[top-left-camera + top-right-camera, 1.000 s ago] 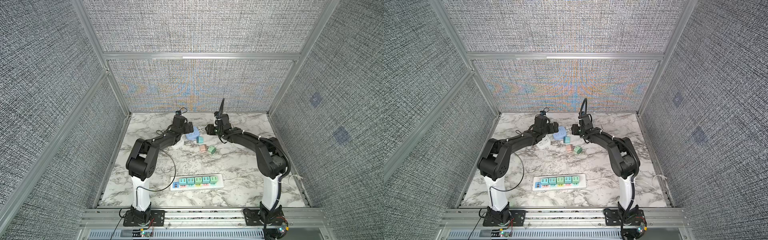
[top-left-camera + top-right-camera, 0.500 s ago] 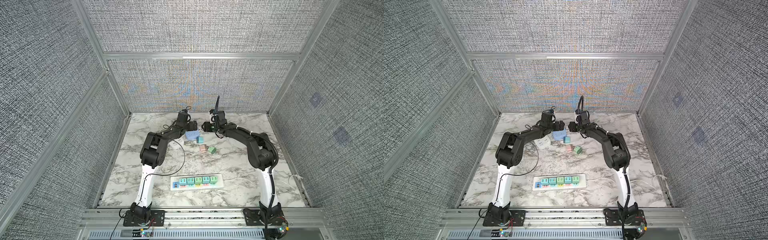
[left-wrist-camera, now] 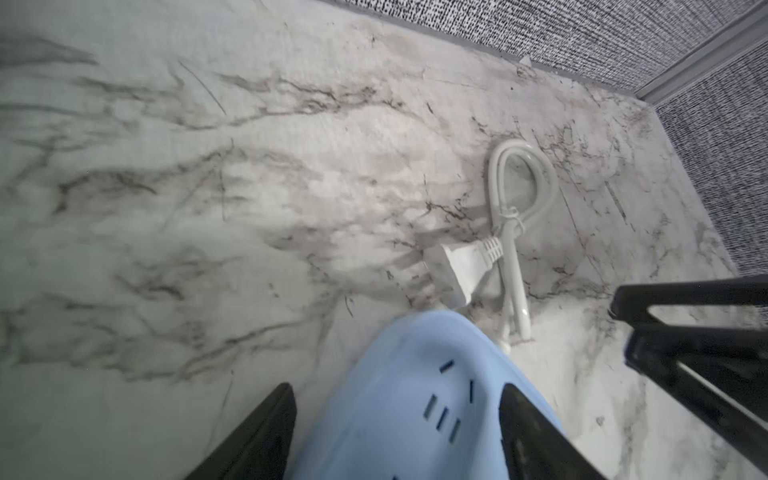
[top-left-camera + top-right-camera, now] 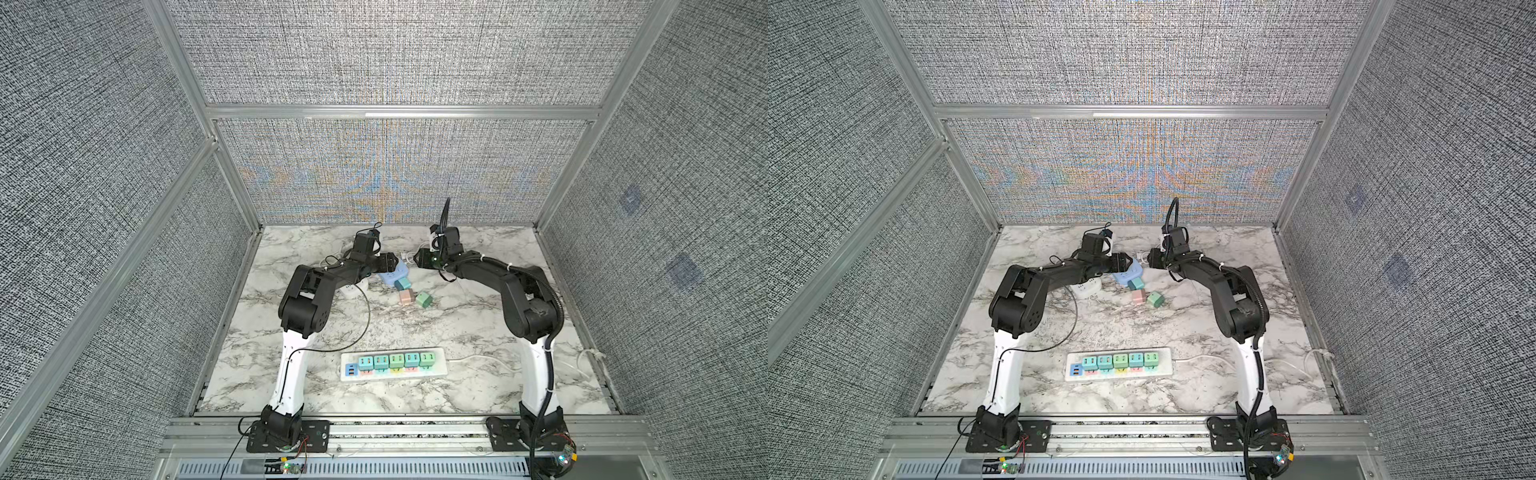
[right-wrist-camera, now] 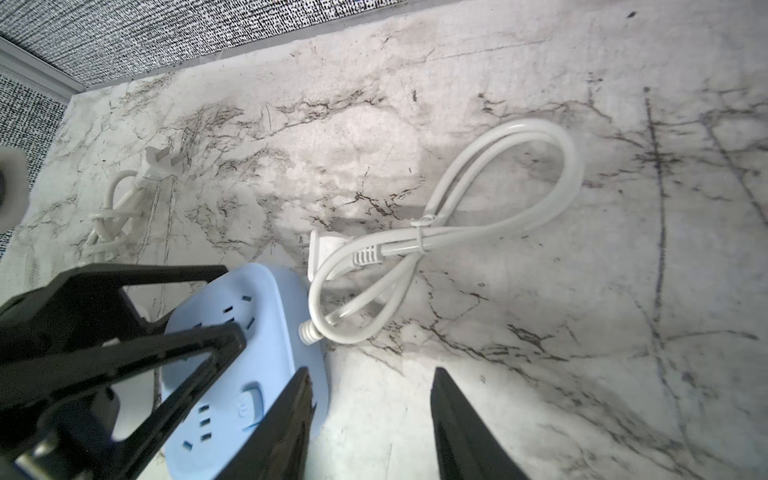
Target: Insert the plug
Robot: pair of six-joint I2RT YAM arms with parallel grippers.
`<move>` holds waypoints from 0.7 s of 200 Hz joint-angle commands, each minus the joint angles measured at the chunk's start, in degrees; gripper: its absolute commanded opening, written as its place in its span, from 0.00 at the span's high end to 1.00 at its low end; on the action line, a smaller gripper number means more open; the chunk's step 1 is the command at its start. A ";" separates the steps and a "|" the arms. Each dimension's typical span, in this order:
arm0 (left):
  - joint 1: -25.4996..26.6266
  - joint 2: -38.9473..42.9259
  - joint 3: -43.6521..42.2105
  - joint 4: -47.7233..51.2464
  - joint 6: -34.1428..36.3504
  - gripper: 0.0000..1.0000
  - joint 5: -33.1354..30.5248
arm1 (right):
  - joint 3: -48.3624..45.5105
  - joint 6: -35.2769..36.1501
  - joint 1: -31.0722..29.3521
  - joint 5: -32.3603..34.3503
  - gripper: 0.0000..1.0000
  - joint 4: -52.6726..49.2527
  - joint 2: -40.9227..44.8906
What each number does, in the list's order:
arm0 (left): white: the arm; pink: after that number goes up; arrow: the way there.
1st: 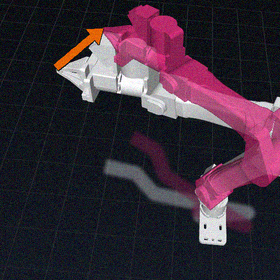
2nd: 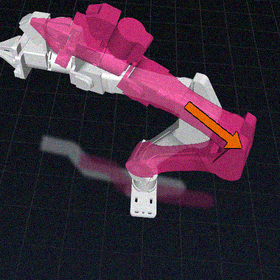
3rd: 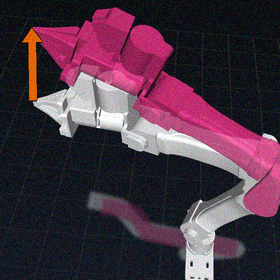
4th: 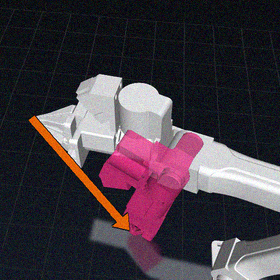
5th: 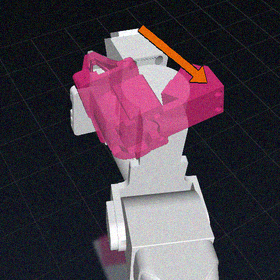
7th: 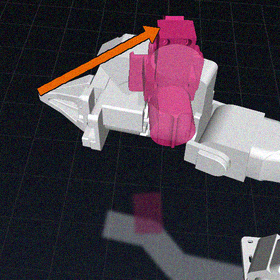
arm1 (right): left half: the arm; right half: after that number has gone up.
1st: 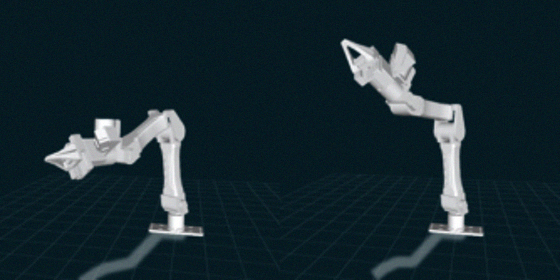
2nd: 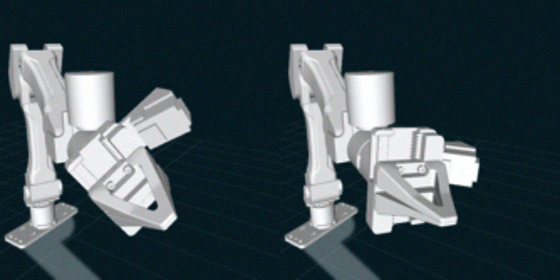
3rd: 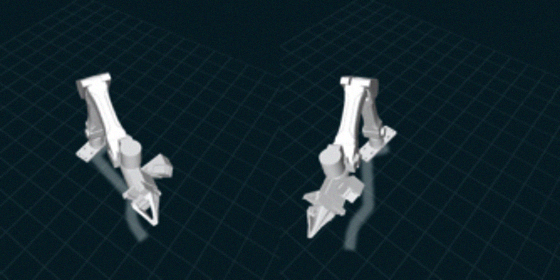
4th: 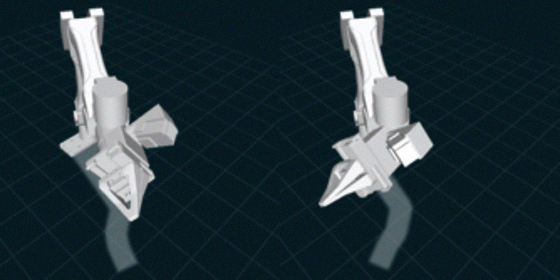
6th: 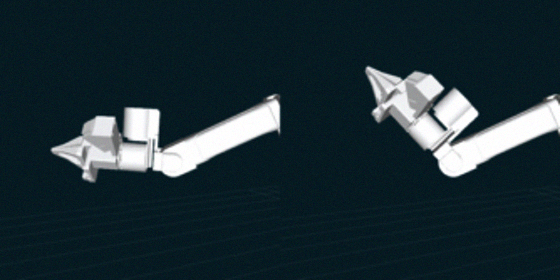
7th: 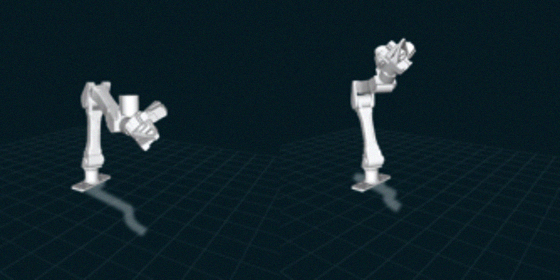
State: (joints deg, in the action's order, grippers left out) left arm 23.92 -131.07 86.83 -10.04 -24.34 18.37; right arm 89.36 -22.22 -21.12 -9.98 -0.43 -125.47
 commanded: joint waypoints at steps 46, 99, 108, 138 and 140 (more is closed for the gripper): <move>2.74 3.96 -6.96 -9.87 -1.42 0.24 6.14 | -1.99 -2.56 0.03 -1.96 0.51 2.95 0.13; 5.83 6.06 -11.33 -15.36 -1.54 0.25 6.41 | -4.51 -2.92 0.03 -1.58 0.50 3.95 1.17; 6.28 6.42 -12.20 -16.46 -1.75 0.25 6.41 | -4.79 -2.99 0.03 -1.56 0.50 4.03 1.19; 7.75 6.97 -14.64 -19.78 -2.29 0.25 6.94 | -5.42 -3.09 0.03 -1.62 0.48 4.03 1.46; 7.79 6.97 -14.77 -19.94 -2.36 0.25 6.94 | -5.54 -3.09 0.03 -1.62 0.48 4.03 1.50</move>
State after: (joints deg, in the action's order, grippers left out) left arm 30.92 -124.77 73.12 -25.15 -26.13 24.08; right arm 84.23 -24.71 -21.08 -11.14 2.48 -124.49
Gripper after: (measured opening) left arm 0.751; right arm 0.521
